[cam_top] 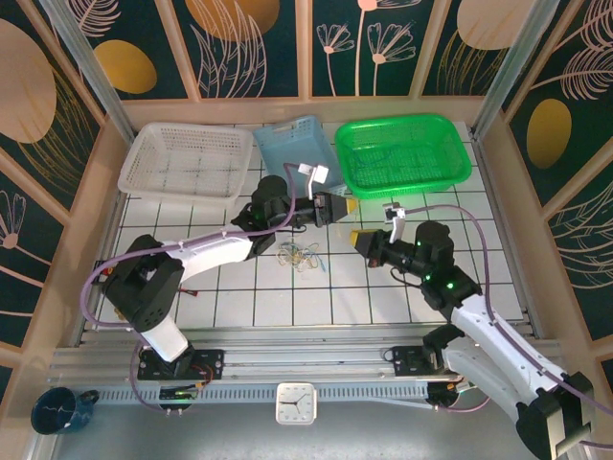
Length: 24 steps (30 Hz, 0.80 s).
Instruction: Untangle the cables
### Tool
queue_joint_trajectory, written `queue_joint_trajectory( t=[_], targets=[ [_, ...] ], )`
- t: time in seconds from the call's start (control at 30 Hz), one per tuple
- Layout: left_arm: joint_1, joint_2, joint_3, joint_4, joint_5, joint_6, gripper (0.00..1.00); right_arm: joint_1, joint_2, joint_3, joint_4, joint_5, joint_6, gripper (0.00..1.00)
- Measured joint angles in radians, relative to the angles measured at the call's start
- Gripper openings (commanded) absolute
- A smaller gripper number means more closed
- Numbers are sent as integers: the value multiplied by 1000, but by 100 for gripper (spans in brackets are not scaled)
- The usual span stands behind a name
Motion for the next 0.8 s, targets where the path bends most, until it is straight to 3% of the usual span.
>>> queue_joint_trajectory(
  t=[0.37, 0.77, 0.8],
  targets=[
    [-9, -136, -260, 190, -229, 15, 0, 22, -93, -211, 236, 199, 269, 0],
    [-17, -208, -339, 296, -322, 18, 0, 57, -16, -208, 364, 208, 326, 0],
    [-17, -209, -339, 295, -334, 17, 0, 59, 2, -203, 373, 201, 325, 10]
  ],
)
